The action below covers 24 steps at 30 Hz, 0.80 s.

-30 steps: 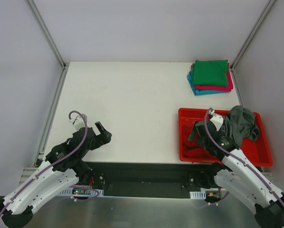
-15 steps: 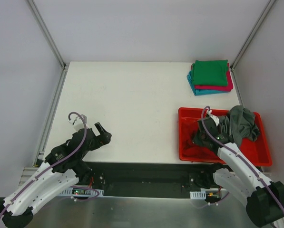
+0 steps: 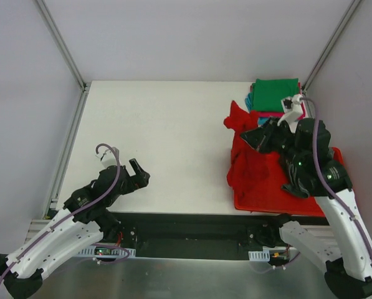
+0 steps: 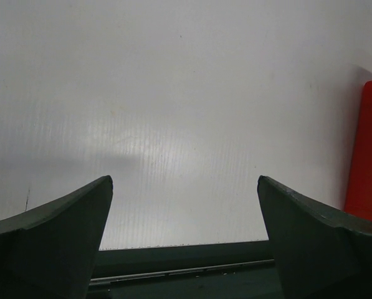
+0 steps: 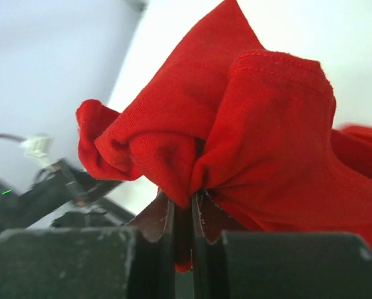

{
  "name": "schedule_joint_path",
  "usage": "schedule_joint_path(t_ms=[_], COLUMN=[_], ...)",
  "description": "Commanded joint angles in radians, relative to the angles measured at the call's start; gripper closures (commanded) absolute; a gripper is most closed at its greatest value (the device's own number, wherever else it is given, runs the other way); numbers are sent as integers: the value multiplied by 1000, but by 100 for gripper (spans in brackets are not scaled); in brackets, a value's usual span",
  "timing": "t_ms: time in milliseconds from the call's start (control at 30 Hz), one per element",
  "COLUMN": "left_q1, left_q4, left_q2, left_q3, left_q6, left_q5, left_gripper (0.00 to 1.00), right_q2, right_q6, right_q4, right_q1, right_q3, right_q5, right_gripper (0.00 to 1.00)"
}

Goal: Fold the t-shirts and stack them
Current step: Grab crumpled tshirt from bin with the right arm, then move the tshirt to the center of the board

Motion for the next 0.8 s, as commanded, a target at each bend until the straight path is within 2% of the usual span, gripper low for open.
schedule_joint_path(t_ms=[0,100,167,300,400,500,567,700,767], left_q1=[6,6,8,6,8,6,6,6,6], left_q4=[41,38,36,4,-22,-67,-125,-214,-222], left_q2=[32,41,30,-54,-129,-191,-214,-228,-215], left_q3=[-10,-10,-12,-23,-35,-38,-27,-3,5], left_q6=[31,33,31,-10,-35,-68,-113,-179,-188], left_q5=[-9,-32,-34,-71,-100,-127,-158,-212,-209], left_gripper=[1,1,1,1,1,1,1,1,1], right_q2=[185,384,493,726,834,868,845,735,701], right_q6=[-20,-86,-88,-99,-70,-42,-28,5,10], right_q4=[96,38,58,0,-19,-42,-68,-11,27], right_q1=[106,242,299,333,338,339,339,301,245], right_q3=[215,481,626,965,1085,1069,968,537,365], right_q5=[-179,-111,-91,-74,-62,-24,21,119,105], right_gripper=[99,99,99,99,99,99,95,77,49])
